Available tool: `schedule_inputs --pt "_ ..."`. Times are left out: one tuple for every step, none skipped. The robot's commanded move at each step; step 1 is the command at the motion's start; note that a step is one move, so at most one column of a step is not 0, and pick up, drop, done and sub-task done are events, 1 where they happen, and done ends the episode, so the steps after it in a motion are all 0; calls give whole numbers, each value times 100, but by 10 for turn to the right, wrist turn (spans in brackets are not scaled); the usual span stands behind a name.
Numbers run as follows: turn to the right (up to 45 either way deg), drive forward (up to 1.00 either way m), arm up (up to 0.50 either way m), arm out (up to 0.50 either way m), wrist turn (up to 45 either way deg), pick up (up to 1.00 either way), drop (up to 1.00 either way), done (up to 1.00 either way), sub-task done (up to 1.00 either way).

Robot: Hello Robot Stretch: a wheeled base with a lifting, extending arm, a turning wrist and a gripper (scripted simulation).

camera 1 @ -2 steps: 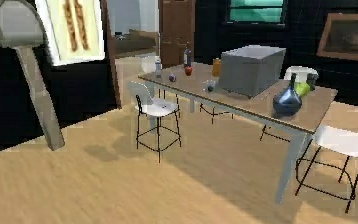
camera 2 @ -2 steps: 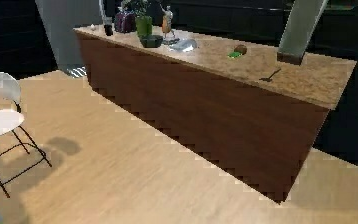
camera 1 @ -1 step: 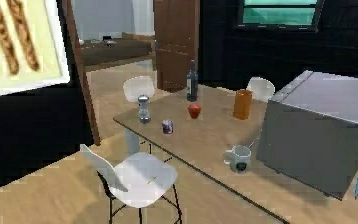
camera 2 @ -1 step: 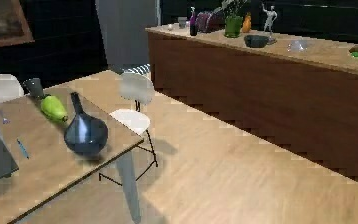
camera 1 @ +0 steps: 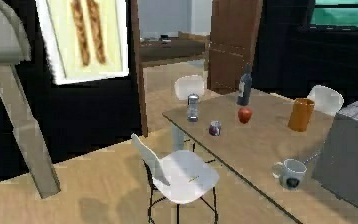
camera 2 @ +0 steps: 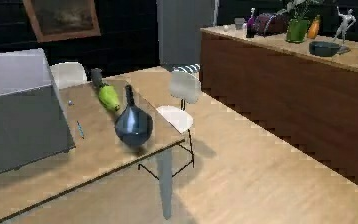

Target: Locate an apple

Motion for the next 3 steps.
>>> schedule_inputs --pt "0 20 0 0 0 0 0 0 0" --pt "210 0 0 0 0 0 0 0 0" --pt "0 100 0 0 0 0 0 0 0"
